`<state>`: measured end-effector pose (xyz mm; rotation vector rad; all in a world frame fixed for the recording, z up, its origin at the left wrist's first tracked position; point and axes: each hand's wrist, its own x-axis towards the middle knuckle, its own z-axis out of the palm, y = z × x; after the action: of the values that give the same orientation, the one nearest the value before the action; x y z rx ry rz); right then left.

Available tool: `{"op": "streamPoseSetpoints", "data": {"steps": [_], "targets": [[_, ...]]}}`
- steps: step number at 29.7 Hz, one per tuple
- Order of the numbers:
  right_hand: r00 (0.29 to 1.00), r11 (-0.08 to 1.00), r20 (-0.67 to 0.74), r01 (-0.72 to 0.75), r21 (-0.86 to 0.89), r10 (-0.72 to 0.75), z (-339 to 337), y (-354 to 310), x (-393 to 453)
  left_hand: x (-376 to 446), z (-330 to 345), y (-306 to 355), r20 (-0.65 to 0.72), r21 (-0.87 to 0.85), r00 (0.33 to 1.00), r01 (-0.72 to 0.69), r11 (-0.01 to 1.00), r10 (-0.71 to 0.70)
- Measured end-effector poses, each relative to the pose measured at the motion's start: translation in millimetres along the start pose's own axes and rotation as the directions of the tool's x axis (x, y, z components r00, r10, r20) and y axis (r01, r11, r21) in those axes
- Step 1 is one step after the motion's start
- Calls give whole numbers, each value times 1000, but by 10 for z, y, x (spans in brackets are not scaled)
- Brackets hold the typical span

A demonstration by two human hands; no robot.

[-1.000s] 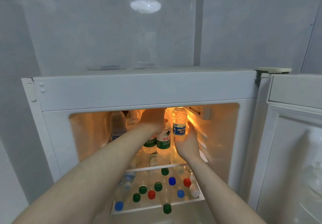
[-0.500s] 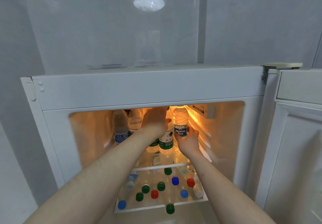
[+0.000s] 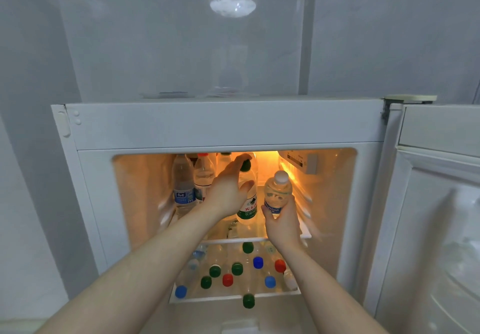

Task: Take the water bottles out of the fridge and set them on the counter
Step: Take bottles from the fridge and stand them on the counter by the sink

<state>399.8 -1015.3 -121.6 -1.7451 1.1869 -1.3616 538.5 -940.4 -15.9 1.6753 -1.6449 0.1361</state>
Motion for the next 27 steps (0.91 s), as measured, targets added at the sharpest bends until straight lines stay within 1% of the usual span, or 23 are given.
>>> {"op": "streamPoseSetpoints", "data": {"steps": [3,6,12,17,20,22,25,27], "targets": [[999,999,-32,2,37,-1,-34,37,-85,-129,-18,54,-38,21,998,-54,998,54],[1000,996,-28,-2,91,5,-44,20,-131,-298,-44,125,-77,27,994,-70,997,72],[1000,979,-19,-7,205,11,-25,-166,-374,-667,-161,105,-169,-100,986,-26,995,9],[1000,958,-11,-13,285,16,-87,-463,-705,-1061,-486,180,-249,-157,968,-12,988,-27],[998,952,55,-14,305,-3,-137,-663,-985,-1357,-786,284,-270,-170,960,27,985,-73],[989,949,147,-20,314,-28,-87,-802,-1237,-1662,-1030,318,-288,-174,949,79,982,-128],[965,955,257,-20,297,-60,-93,-930,-1587,-2114,-1336,380,-311,-196,934,119,973,-177],[936,957,345,-36,290,-69,-45,-1062,-1878,-2520,-1570,364,-310,-222,916,190,956,-255]]}}
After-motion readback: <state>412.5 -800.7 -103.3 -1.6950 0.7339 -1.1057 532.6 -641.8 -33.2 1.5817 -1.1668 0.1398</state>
